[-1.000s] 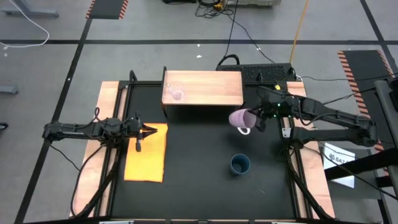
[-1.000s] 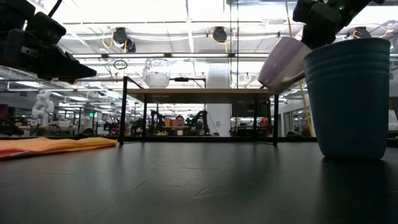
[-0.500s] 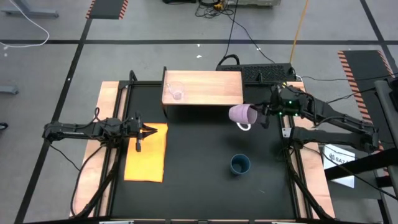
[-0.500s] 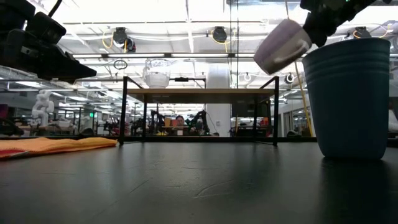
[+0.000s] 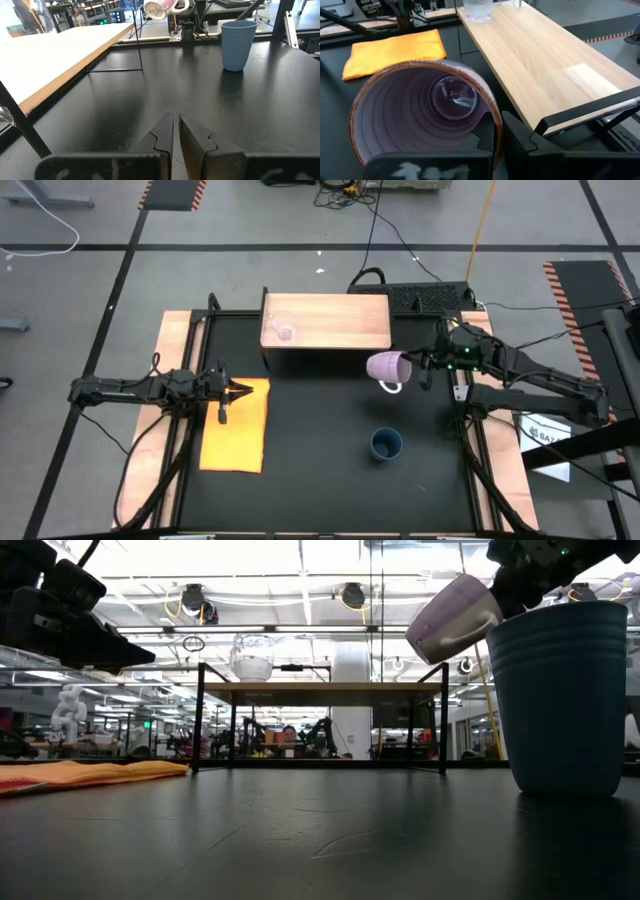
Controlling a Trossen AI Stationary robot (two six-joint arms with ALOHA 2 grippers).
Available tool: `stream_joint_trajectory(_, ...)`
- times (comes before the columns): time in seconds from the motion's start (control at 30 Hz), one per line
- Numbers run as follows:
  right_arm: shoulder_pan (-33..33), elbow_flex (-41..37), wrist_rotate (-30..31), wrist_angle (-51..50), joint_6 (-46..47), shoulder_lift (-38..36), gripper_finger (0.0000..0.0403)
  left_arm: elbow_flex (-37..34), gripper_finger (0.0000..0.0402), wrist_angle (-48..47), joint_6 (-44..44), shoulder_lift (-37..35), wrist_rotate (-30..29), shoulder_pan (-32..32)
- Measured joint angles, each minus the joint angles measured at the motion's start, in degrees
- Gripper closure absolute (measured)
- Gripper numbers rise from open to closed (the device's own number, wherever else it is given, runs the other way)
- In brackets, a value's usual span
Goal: Stack small to large cups/mugs on shelf
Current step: Put the purple mug on the shelf
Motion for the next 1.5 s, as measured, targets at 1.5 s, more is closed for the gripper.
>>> stream_joint_trajectory(1.5, -12.59, 13.60, -13.56, 21.22, -4.97, 15.66, 0.0398, 0.00, 0.0369, 0.00, 0.24, 0.00, -0.02, -0.01)
